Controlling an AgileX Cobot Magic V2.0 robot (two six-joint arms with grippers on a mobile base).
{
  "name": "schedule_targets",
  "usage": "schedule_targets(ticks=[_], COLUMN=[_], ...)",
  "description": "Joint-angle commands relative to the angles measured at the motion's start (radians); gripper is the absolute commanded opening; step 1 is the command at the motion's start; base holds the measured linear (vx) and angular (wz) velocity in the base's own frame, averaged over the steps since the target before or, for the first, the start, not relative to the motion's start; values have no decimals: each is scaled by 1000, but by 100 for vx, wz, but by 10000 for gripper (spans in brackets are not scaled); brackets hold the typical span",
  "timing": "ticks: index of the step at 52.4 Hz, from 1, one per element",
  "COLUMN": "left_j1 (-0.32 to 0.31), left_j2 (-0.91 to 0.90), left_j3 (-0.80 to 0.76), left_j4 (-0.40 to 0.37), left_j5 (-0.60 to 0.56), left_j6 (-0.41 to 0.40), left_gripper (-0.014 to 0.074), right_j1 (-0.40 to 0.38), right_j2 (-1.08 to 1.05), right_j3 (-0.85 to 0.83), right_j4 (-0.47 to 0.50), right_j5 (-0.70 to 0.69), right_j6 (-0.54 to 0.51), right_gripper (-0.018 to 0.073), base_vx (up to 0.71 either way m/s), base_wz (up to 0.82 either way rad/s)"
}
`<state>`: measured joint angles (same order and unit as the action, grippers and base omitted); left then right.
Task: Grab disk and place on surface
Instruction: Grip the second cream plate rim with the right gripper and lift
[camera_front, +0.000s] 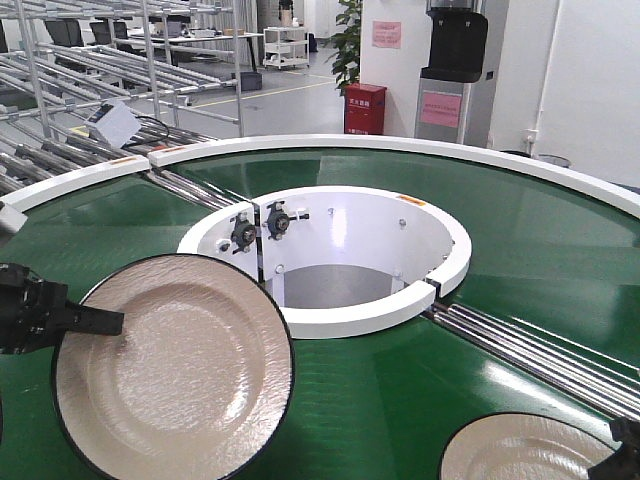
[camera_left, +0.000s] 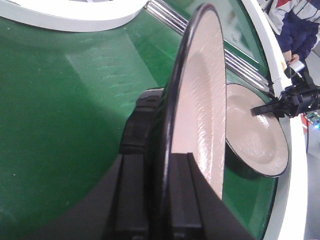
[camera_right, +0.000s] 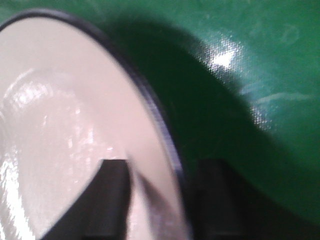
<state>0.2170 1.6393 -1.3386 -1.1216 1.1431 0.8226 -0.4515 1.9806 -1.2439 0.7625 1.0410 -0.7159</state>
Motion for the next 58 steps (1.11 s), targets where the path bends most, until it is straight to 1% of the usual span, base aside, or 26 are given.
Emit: schedule_targets(ticks=[1, 3, 8, 12, 19, 20, 23, 26, 29, 35, 42, 46, 50, 58], left_j1=[2, 2, 2, 2, 4, 6, 12, 23, 33, 51, 52, 52, 52, 52], left_j2=[-50, -50, -50, -50, -50, -50, -50, -51, -51, -51, -51, -51, -51, -53], left_j3=[-27, -27, -27, -27, -27, -27, -27, -27, -27, -27, -27, -27, -27, -27], left_j4=[-136, -136, -136, -136, -145, -147, -163, -194, -219, -284, -349, -385, -402, -408], left_j5=[3, 3, 3, 3, 2, 1, -4, -3, 8, 41, 78, 101, 105, 120], left_j6=[-9, -9, -9, -17, -26, -27, -36, -41, -43, -60, -97, -125, -146, -149], left_gripper=[-9, -9, -9, -9, -9, -9, -9, -9, -9, -9, -9, -9, -9, -9], right_j1=[1, 1, -1, -1, -1, -1, -1, -1, -1, -1, -1, -1, -1, -1], right_j2=[-45, -45, -45, -45, -69, -80, -103, -137, -172, -249, -344, -399, -445, -499], right_j3=[-22, -22, -22, -22, -22, -22, -22, -22, -22, -22, -22, -22, -22, -22], right_j4=[68, 68, 86, 137, 292, 332, 408, 508, 584, 682, 696, 692, 692, 691], right_j5=[51, 51, 62, 92, 143, 153, 168, 183, 199, 208, 208, 202, 188, 183], right_j6=[-20, -19, -16, -16, -36, -44, -50, -45, -41, -8, 68, 80, 87, 90], right_gripper=[71, -17, -15, -13, -11, -11, -9, -9, -9, -9, -9, -9, -9, -9], base_vx=[0, 0, 0, 0, 0, 0, 0, 0, 0, 0, 0, 0, 0, 0], base_wz=[0, 0, 0, 0, 0, 0, 0, 0, 0, 0, 0, 0, 0, 0])
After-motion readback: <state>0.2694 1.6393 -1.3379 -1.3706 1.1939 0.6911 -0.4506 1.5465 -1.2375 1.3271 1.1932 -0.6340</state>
